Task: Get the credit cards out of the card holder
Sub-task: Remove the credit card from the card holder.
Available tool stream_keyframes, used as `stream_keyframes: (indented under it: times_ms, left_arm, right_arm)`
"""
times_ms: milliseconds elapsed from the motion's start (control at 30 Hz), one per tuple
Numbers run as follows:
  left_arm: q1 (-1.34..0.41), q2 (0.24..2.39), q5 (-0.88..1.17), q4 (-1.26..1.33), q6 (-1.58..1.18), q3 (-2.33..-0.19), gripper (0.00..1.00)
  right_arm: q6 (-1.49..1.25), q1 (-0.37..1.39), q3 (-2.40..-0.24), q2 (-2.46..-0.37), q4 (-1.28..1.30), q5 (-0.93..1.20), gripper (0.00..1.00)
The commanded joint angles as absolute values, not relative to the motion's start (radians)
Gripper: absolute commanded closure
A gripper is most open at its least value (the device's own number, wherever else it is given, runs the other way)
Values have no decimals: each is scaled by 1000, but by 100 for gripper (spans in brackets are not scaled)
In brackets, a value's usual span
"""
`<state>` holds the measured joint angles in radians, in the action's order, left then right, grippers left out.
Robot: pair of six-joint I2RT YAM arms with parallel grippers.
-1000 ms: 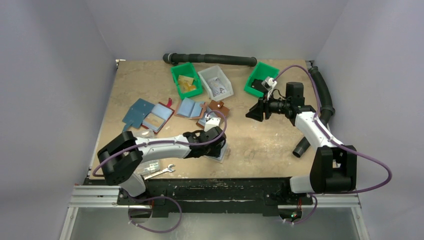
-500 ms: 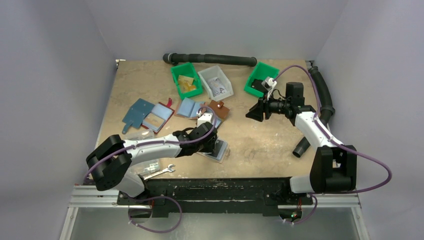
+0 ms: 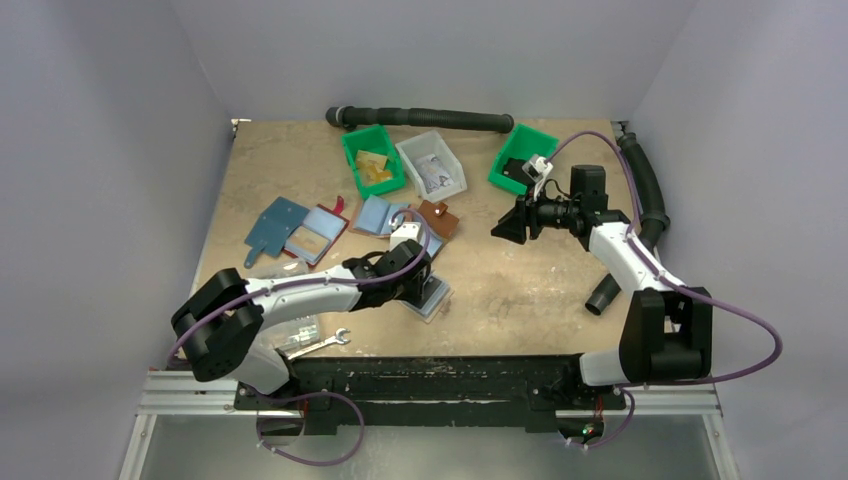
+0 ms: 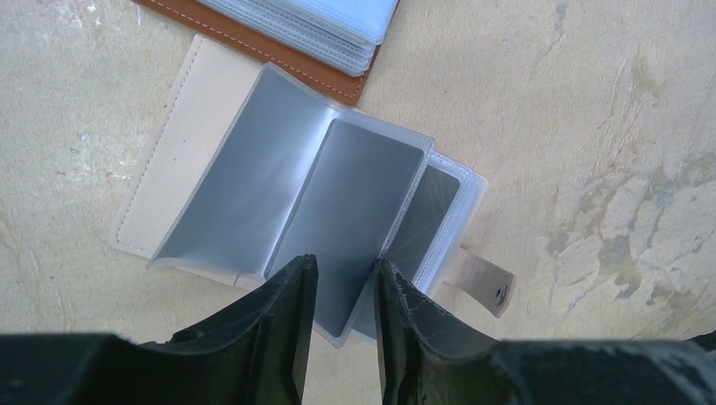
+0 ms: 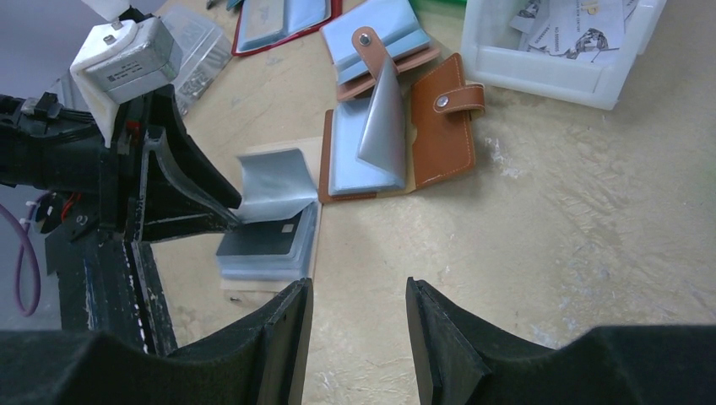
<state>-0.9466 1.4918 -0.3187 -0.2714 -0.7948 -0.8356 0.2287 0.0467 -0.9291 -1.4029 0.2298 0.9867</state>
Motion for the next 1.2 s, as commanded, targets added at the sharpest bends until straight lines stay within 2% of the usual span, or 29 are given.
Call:
stream_keyframes:
  times_ms: [0, 800, 1033, 1133, 1167]
  left_arm:
    - [-927, 1456, -365, -293, -769, -828, 66]
    - [-852, 1471, -356, -266, -723, -818, 74]
    - [-828, 1480, -311, -236, -708, -813, 84]
    - [-812, 1479, -278, -215, -707, -801, 99]
    - [-806, 1476, -265, -207, -708, -794, 100]
  right_arm:
    - [245, 51, -960, -1399, 234, 1009, 48]
    - [248, 51, -962, -1405, 241, 1014, 48]
    - [250, 51, -963, -1407, 244, 1014, 48]
    - [249, 52, -963, -1410, 244, 1017, 48]
    - [248, 53, -963, -1410, 246, 1018, 48]
